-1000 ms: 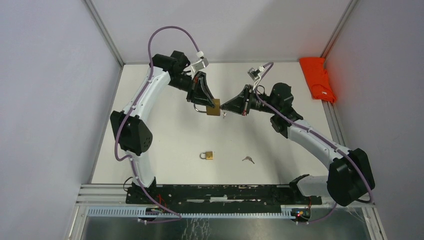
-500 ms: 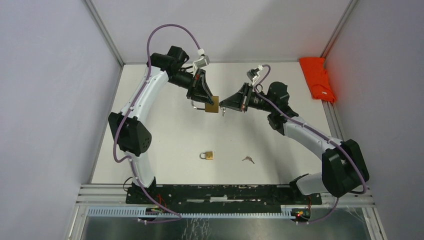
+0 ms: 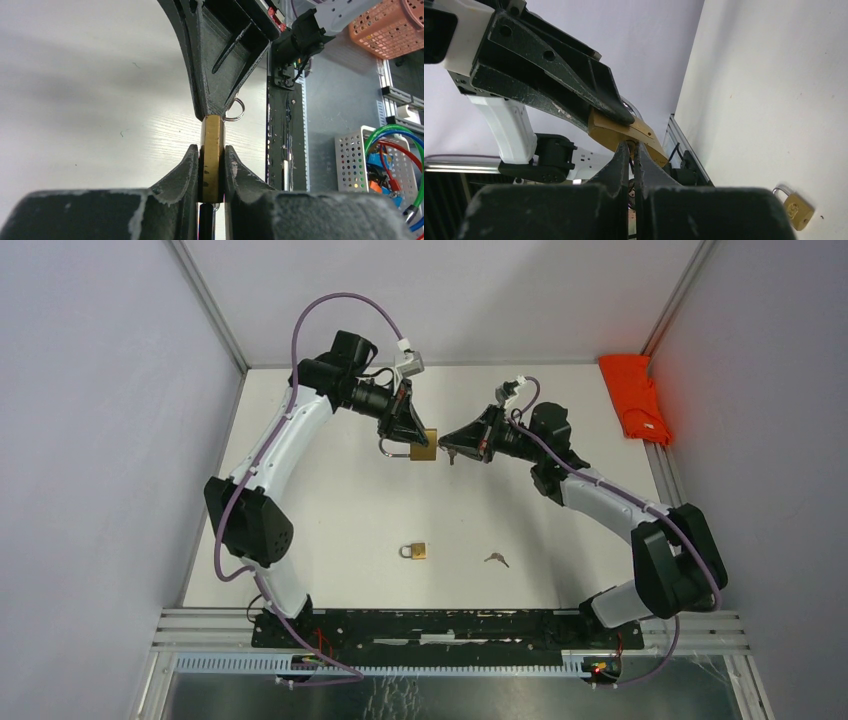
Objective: Unlock with the key
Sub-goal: Unlock the lock.
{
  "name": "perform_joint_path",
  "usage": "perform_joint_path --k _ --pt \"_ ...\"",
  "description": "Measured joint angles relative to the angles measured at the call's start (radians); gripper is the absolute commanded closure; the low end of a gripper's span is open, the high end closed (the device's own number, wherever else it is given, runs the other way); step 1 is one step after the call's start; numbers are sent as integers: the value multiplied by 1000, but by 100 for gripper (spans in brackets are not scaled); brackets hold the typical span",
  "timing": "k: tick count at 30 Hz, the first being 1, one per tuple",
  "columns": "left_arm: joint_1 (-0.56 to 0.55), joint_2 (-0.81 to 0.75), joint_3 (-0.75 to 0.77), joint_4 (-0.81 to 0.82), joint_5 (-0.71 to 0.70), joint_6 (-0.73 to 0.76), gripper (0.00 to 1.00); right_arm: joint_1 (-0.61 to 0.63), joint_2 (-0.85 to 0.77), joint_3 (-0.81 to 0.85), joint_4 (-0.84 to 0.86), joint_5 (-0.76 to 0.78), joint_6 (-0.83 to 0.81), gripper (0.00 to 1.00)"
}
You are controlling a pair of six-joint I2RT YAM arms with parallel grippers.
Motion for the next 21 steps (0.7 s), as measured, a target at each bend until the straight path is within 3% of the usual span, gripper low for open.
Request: perform_joint_path --k 5,10,14,21 --pt "-2 0 -4 39 -44 -61 98 -7 36 -8 55 16 50 99" --pt "-11 28 -27 123 -60 -114 98 -39 65 -2 45 14 6 67" --pt "-29 113 -22 236 -32 -184 98 -100 69 -6 -35 17 -59 52" --pt "-69 332 29 487 1 -425 98 -224 67 -4 -222 49 -253 53"
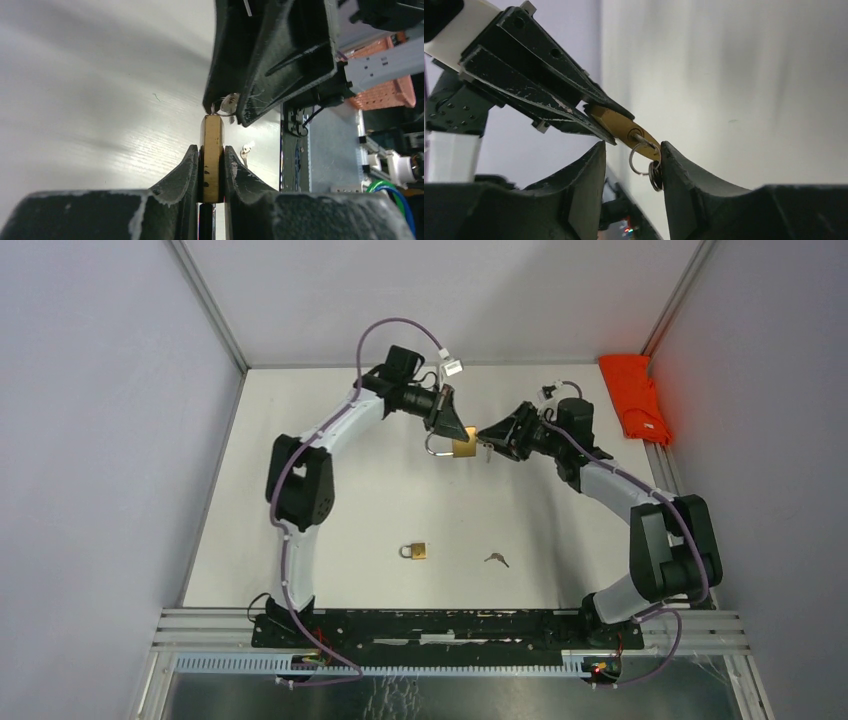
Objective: Unlock with the key
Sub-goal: Unlock the lock, then place the lock at the center of the board.
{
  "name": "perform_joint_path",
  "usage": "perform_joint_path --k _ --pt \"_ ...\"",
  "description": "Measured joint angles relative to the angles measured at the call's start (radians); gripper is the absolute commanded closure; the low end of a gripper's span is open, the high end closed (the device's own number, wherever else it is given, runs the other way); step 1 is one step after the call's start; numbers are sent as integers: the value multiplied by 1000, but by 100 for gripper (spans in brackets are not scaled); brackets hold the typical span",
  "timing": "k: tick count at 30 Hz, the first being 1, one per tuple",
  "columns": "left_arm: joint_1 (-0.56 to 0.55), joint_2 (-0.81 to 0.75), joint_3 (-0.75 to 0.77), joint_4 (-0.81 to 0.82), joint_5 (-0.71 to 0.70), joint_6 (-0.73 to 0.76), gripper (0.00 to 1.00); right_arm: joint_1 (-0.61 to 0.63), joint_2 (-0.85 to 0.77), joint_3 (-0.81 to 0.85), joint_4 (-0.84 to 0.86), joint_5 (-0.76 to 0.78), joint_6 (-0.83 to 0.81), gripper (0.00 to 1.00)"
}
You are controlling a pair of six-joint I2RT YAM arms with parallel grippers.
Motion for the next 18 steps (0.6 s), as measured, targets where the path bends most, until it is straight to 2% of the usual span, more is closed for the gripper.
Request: perform_joint_path --k 6,13,18 --pt "-22 204 68 207 -16 -240 98 -60 -17 62 -267 151 -243 57" --pt "-18 453 185 274 -114 -398 98 -61 -55 231 -466 303 -525 67" --pt "-12 489 241 270 -118 -451 75 -52 -9 307 -544 306 -644 68"
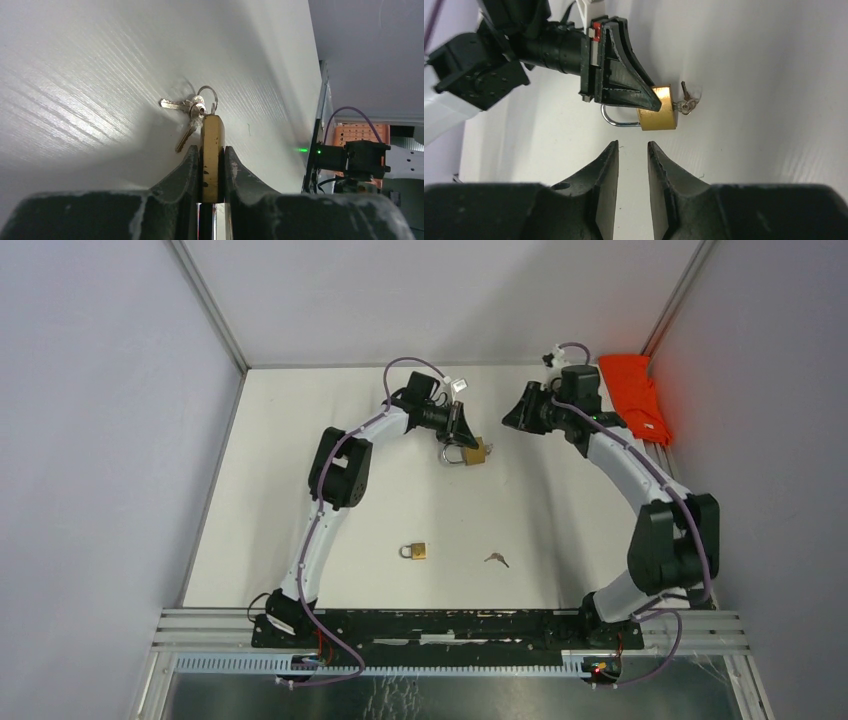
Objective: Unlock with the key
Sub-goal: Place the lock at the center of the board.
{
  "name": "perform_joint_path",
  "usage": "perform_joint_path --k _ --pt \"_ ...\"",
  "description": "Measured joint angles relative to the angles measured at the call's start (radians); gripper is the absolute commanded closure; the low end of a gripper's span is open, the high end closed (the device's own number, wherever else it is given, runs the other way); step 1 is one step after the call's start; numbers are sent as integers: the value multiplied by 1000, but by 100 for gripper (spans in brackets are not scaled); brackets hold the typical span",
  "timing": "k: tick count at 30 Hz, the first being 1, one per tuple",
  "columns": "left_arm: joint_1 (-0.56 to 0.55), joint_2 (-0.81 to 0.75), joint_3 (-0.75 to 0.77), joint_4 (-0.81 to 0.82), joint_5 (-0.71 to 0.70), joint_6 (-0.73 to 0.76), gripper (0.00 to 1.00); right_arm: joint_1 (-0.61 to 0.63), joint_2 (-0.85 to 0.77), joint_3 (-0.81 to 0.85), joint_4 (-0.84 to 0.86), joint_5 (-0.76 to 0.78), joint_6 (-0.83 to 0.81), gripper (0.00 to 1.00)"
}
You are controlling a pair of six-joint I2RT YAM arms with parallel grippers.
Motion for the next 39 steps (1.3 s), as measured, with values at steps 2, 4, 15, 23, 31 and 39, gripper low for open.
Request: perform_joint_path --k 2,4,15,23,31,39 --pt "0 0 3 0 -14 0 65 13 60 38 -16 -10 -31 68" --pt "-1 0 3 -6 -30 3 52 38 130 51 -24 -19 -55 69" --pt "9 -10 2 -38 -96 28 52 133 396 186 -135 -31 -117 73" --pt "69 -49 -45 -48 -125 47 63 133 481 330 -160 -28 -138 86" --pt "131 -105 -79 -106 -144 69 63 163 552 346 -198 -34 -145 84" --pt "91 -175 -134 -250 -178 167 61 175 594 366 -245 -5 -158 85"
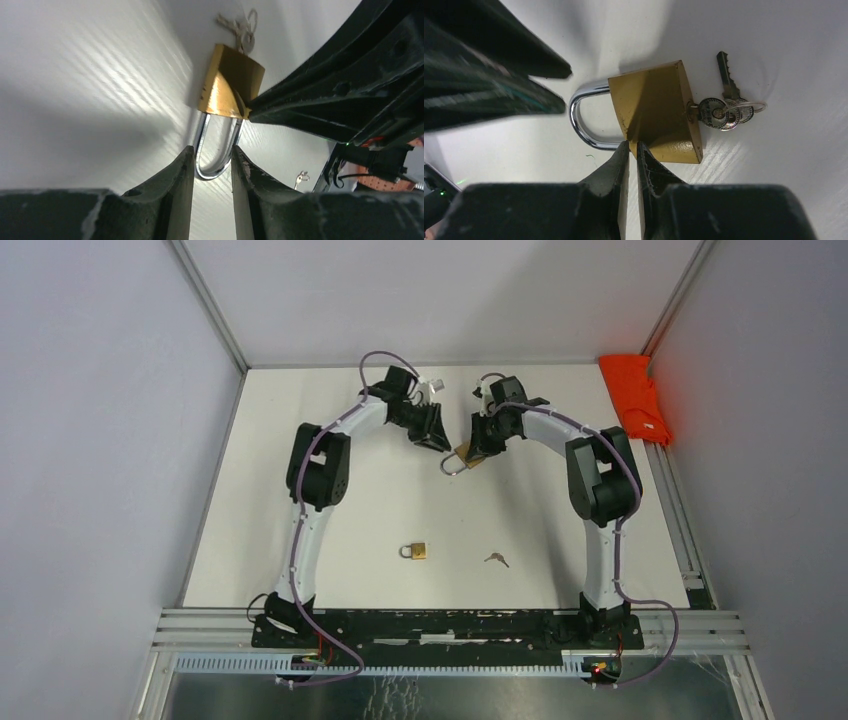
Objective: Unlock with the key
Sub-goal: Place the lock at the center of the board.
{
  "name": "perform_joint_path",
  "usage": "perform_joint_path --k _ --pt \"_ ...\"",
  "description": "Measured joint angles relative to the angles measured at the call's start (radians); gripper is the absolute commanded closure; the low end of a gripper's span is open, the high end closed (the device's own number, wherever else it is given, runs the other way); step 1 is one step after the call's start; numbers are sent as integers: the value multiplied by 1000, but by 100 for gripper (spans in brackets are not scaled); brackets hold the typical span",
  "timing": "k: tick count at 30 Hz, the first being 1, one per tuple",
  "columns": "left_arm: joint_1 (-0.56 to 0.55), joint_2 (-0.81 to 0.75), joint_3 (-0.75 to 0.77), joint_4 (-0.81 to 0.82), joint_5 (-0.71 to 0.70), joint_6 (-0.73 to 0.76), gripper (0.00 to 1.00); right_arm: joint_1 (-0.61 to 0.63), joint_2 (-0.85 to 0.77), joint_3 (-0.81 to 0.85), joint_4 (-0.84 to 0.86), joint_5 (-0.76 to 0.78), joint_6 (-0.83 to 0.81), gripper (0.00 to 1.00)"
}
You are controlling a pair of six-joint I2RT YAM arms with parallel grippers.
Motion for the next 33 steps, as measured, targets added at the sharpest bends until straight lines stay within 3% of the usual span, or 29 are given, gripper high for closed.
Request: perform_joint_path --k 8,12,19,22,27,31,33 --pt "-88 7 -2 -137 -54 68 61 0 12 24 -27 23 0 85" --pt "-93 14 -2 -158 -54 82 63 0 12 24 -27 24 2 86" --pt "-90 0 -2 -161 -115 84 58 0 13 24 -26 22 4 85" --pt "-101 -4 -1 -163 -144 84 62 0 13 24 -22 17 6 85" --pt "-156 -25 -16 -163 -255 85 77 0 17 24 -21 7 13 84" --pt "-205 -78 -105 -103 -280 55 77 -4 17 23 -55 2 14 83" --pt "-206 -104 -152 -80 -275 55 72 -6 21 23 -57 0 19 82"
